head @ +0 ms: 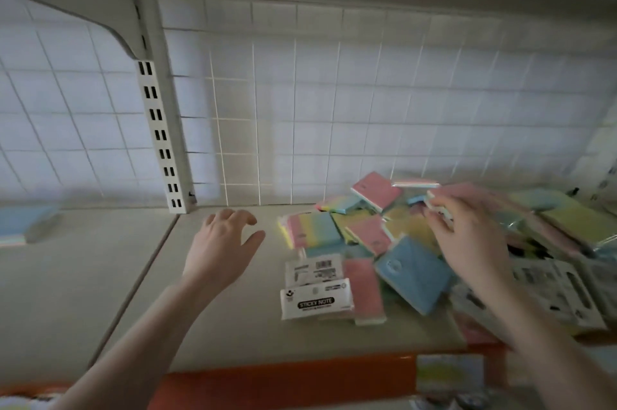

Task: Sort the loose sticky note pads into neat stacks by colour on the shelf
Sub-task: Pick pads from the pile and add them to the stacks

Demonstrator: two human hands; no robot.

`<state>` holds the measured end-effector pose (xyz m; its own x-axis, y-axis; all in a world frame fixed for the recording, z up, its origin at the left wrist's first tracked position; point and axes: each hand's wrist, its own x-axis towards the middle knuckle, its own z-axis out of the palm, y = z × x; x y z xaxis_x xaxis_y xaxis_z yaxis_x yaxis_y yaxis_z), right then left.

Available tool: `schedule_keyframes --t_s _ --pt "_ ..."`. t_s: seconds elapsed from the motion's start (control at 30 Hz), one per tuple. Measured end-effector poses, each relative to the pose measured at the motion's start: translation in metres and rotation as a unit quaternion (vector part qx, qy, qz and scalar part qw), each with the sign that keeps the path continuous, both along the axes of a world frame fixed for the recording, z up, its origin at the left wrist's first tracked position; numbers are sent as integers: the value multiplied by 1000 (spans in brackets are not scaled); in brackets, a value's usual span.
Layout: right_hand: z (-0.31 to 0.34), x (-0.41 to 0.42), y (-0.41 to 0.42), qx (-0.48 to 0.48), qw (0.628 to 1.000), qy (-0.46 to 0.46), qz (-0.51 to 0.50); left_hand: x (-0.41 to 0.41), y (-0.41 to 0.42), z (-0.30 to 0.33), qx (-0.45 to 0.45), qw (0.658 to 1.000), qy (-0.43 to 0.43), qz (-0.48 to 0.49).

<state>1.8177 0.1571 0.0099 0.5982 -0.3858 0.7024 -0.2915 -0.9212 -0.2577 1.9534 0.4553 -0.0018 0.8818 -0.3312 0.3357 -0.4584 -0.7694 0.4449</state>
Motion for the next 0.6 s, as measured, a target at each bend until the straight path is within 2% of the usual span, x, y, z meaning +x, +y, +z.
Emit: schedule_keyframes --t_s 0.2,0.47,0.6 --pt "0 2 -35 13 1000 9 8 -5 -47 3 17 1000 2 -20" --pt "11 -3 -55 84 986 88 -116 6 -81 -9 52 996 62 -43" --pt "16 -2 -62 148 973 134 -115 7 -86 -17 53 993 90 -53"
